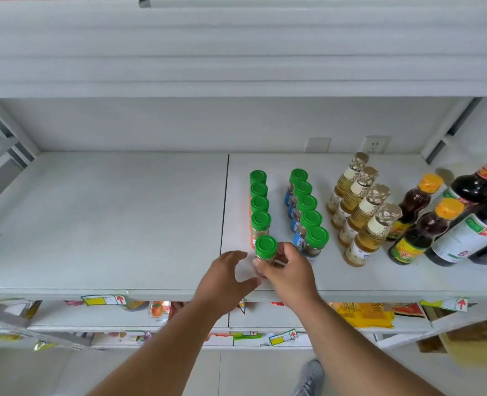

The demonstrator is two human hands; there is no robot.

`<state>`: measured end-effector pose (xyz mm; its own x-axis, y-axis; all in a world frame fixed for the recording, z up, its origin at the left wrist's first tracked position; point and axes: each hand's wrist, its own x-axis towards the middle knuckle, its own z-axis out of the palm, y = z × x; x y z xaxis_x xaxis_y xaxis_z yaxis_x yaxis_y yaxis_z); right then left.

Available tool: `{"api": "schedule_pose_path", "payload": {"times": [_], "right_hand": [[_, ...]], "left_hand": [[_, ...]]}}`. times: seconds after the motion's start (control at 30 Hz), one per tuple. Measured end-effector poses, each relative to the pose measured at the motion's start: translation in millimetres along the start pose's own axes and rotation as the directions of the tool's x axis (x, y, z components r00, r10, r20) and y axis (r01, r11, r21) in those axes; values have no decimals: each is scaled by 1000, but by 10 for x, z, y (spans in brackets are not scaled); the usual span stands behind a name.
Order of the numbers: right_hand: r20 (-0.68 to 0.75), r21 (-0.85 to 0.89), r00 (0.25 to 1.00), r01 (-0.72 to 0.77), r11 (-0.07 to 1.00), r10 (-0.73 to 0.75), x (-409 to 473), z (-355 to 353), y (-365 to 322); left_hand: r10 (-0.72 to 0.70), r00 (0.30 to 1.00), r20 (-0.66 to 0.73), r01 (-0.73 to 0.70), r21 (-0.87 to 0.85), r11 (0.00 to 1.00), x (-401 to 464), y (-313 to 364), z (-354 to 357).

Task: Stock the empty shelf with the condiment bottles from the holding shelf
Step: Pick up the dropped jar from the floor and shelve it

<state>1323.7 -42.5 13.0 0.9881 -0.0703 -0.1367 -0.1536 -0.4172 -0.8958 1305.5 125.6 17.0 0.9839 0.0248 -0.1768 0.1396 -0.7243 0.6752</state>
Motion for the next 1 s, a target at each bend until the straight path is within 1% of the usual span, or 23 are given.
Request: {"api": "schedule_pose_path", "payload": {"times": [0.17, 0.3, 0.37, 0.47, 0.53, 0.6, 0.67, 0.83, 0.9, 1.0], "right_hand": [[21, 31, 1000, 1, 1000, -2, 62, 29, 54], [62, 82, 998, -27, 996, 22, -6, -20, 101], [55, 93, 997, -57, 994, 53, -88, -59, 151], [30, 65, 996, -89, 994, 87, -271, -133, 227], [11, 46, 995, -99, 994, 98, -346, -154, 272], [23, 16, 995, -101, 995, 101, -374, -151, 276], [67, -18, 992, -108, 994, 109, -383, -145, 211], [149, -21, 984, -95, 995, 97, -392, -126, 39], [161, -27, 982, -100, 995, 103, -390, -103, 21], [171, -30, 980, -95, 995, 99, -402, -85, 0]], "left_hand": [[-7, 1000, 5, 7, 8, 1000, 29, 2, 30], [-3, 1000, 8, 3, -1, 1000, -22, -5, 34], [-4, 1000, 1, 4, -22, 1000, -60, -17, 39], [-22, 999, -25, 19, -103, 995, -131, -11, 86], [-41, 998, -51, 31, -191, 981, -163, 19, 136], [-66, 996, -63, 45, -290, 956, -172, 65, 179], [-96, 995, -38, 78, -323, 943, -188, 121, 192], [-147, 987, 60, 159, -355, 921, -210, 147, 207], [-132, 989, 70, 148, -325, 934, -202, 136, 207], [-51, 995, 90, 77, -315, 946, -204, 123, 223]]}}
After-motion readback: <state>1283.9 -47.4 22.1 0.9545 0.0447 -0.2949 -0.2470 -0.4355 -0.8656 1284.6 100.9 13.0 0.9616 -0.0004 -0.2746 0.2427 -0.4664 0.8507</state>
